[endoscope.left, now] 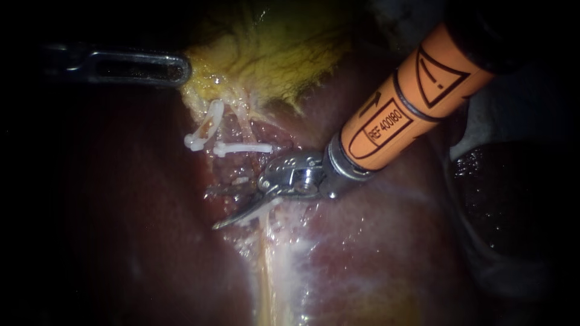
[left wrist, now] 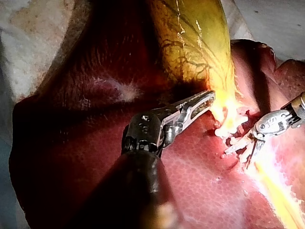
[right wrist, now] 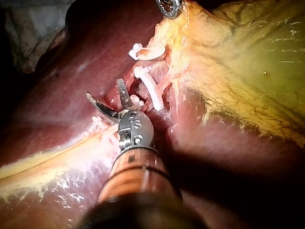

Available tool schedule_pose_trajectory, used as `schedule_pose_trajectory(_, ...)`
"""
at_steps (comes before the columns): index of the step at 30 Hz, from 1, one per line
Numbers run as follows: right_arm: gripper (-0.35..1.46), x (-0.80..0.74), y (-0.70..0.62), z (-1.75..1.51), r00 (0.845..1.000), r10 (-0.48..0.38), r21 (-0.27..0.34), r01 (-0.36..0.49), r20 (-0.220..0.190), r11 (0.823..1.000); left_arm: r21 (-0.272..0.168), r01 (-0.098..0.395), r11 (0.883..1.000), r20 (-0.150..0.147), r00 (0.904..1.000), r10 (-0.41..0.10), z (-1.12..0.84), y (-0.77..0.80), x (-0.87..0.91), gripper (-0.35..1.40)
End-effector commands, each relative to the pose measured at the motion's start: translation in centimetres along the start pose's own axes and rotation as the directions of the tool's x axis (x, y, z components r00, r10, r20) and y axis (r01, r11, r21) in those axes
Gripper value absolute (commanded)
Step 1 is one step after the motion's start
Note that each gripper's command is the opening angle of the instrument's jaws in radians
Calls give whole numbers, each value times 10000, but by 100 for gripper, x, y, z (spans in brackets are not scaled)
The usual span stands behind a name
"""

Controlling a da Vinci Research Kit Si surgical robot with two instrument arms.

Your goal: Go to the cutting position right tube

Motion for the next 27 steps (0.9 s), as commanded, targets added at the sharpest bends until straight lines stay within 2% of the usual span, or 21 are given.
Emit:
schedule_pose_trajectory(1, 91, 1, -1, -1, 10000, 0, 2, 0, 1, 10000, 7, -2, 10000, -1, 10000, 2, 0, 0, 0, -35)
schedule_pose_trajectory(5, 93, 5, -6, -4, 10000, 13, 52, -12, -64, 10000, 7, -3, 10000, -1, 10000, 3, 0, 0, 0, -35)
schedule_pose_trajectory(8, 96, 15, -15, -14, 9999, 58, 74, -57, -128, 10000, 13, -4, 10000, -3, 10000, 4, -1, 0, 0, -35)
schedule_pose_trajectory(13, 98, 34, -32, -45, 9995, 188, -47, -189, -253, 9998, 29, -4, 10000, -11, 10000, 4, -4, 1, 0, -35)
schedule_pose_trajectory(16, 98, 39, -37, -65, 9992, 253, -138, -258, -320, 9996, 30, -3, 10000, -11, 10000, 3, -4, 1, 0, -35)
schedule_pose_trajectory(22, 98, 32, -34, -98, 9974, 608, -269, -619, -395, 9977, 32, -3, 10000, -12, 10000, 4, -4, 1, 0, -35)
schedule_pose_trajectory(27, 98, 19, -18, -110, 9947, 923, -413, -941, -443, 9947, 32, -4, 10000, -12, 10000, 4, -5, 1, 0, -35)
